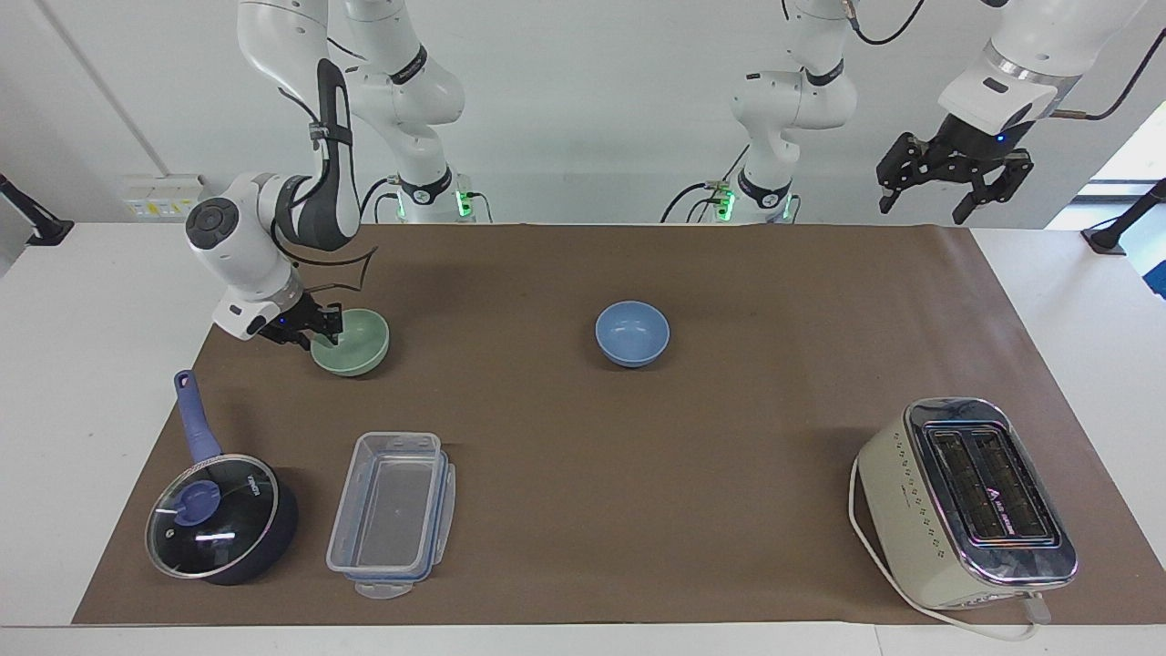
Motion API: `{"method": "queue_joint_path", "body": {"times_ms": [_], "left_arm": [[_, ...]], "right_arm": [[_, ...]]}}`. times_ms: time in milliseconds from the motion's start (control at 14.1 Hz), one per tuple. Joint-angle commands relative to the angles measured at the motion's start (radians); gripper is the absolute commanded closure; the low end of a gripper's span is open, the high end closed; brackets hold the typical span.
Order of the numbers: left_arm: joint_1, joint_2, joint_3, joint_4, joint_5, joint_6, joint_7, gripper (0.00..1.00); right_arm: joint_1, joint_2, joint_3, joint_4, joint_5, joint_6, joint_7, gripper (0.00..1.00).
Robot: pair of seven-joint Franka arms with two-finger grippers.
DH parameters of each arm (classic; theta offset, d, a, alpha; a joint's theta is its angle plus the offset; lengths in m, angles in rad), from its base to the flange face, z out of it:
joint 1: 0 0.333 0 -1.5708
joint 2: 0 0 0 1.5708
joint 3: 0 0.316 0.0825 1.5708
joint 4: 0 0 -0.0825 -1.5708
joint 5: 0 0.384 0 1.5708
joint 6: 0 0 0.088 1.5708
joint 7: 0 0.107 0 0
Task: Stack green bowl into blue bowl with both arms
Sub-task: 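Grasp the pale green bowl rim with the right gripper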
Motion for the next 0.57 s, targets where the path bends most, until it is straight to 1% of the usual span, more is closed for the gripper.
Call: {"method": "queue_joint_path", "body": {"times_ms": [0,213,355,497], "left_arm": [[0.006,-0.019,-0.009,-0.023,0.015,-0.016,0.006,0.0],[0.004,-0.022,-0.009,-0.026,0.015,-0.016,0.006,0.0],[0.004,-0.022,-0.009,-0.026,0.015,-0.016,0.006,0.0],[0.003,-0.022,-0.009,-0.028,0.015,-0.014,0.004,0.0]], "right_arm": [[-0.015,-0.02,0.009,-0.022,0.003,0.018,0.022,1.0],[-0.016,-0.012,0.009,-0.008,0.003,0.011,0.012,1.0],[-0.009,-0.013,0.011,0.019,0.003,0.003,0.016,1.0],[-0.001,-0.026,0.014,0.061,0.004,-0.041,0.019,1.0]]}}
